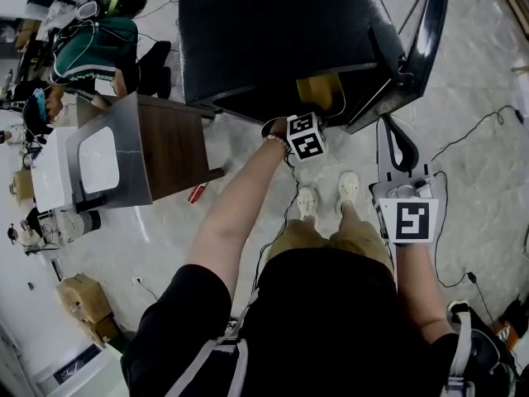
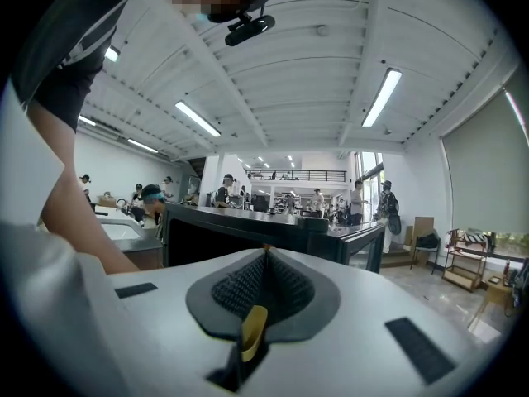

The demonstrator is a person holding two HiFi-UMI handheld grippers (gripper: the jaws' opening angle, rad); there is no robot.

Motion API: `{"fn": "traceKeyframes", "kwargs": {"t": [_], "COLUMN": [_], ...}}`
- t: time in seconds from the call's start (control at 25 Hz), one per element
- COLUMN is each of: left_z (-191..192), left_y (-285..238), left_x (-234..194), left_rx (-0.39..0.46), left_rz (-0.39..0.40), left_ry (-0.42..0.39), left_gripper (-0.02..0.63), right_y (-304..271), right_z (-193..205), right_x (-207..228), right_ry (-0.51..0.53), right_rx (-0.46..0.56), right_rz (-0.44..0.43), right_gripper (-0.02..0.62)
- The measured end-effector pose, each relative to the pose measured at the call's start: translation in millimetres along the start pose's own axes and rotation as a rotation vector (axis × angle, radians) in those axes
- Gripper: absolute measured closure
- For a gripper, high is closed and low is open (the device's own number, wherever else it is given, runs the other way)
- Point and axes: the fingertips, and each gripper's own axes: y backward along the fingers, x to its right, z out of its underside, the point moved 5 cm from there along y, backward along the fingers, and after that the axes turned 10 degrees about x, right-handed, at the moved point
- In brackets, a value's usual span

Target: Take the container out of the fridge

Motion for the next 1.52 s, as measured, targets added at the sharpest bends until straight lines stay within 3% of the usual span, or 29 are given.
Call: {"fn": "traceKeyframes", "kwargs": {"t": [0.28,0.48,0.64,1.0,1.28,1.52], "left_z": [-5.2,-17.9,-30.0,-68.1,-62.5,-62.5], "left_y": [54.5,102.7,136.9,225.0,276.9,320.6], "left_x": [48.7,80.9,99.3,114.5,133.9,125.3], "left_rx": [0.113,0.2,0.29,0.51,0.6,0.712], "left_rz": [-0.009,-0.018,-0.055,-0.183,-0.208,-0.294], "left_ry": [0.075,0.046,0.073,0.117,0.099,0.129], "left_gripper": [0.581,0.581,0.581,0.581,0.581,0.581], "right_y": [21.7,34.9,43.8,55.8,60.2,65.3], "right_z": [-12.5,-33.9,-45.1,-68.9,-87.2,-99.8], "right_x": [-29.8,-51.8,-66.0,-92.3,-126.4,-148.6], "right_ry": [0.068,0.09,0.111,0.11,0.121,0.121], "right_rx": [-0.015,0.02,0.037,0.064,0.098,0.122], "right_rz": [-0.023,-0.011,-0.004,0.013,0.022,0.038], "right_gripper": [0.558,0.558,0.558,0.558,0.558,0.558]}}
